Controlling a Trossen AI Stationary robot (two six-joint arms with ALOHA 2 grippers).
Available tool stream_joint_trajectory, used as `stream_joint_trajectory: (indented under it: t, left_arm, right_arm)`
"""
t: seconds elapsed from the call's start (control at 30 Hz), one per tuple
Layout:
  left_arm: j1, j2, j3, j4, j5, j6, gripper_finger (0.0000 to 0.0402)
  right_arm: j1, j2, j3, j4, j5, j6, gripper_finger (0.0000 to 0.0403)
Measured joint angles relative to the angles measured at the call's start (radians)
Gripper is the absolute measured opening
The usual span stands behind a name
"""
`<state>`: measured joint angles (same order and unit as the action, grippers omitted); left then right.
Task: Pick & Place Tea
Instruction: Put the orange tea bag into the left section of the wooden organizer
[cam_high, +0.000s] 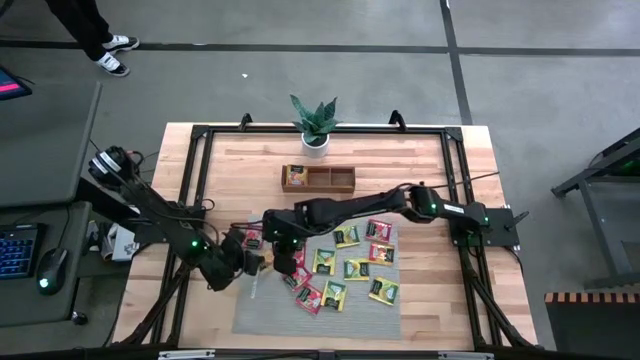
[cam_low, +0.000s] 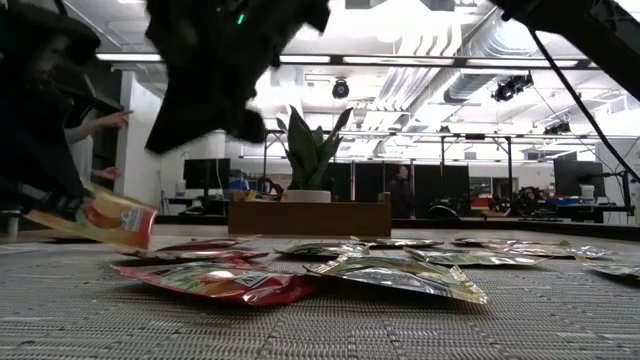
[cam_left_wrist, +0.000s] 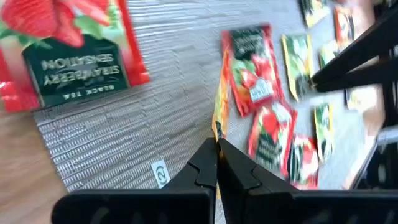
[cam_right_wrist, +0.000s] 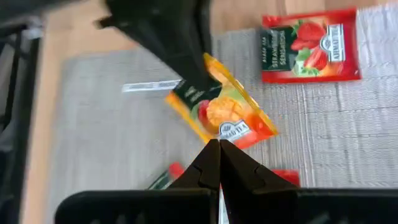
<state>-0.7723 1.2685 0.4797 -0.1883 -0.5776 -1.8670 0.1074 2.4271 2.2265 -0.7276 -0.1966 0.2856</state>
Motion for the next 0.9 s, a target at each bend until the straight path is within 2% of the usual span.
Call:
stream_joint_trajectory:
  t: [0.3, 0.47, 0.67, 0.77, 0.9]
  left_arm:
    - [0.006, -0.136, 0.0, -0.004, 0.025, 0.329, 0.0]
    - [0.082, -0.218, 0.0, -0.002, 0.09, 0.491, 0.0]
    - [0.236, -0.283, 0.029, -0.036, 0.257, 0.698, 0.0]
    - [0.308, -0.286, 0.083, -0.129, 0.37, 0.8, 0.0]
    - [0.394, -0.269, 0.171, -0.264, 0.503, 0.952, 0.0]
  right_arm:
    - [0.0, -0.141, 0.002, -0.172, -0.073, -0.206, 0.0]
    - [-0.003, -0.167, 0.002, -0.287, -0.087, -0.266, 0.0]
    - [-0.003, -0.167, 0.002, -0.406, -0.077, -0.289, 0.0]
    - [-0.003, -0.17, 0.002, -0.444, -0.045, -0.289, 0.0]
    - [-0.005, -0.183, 0.002, -0.443, -0.058, -0.297, 0.0]
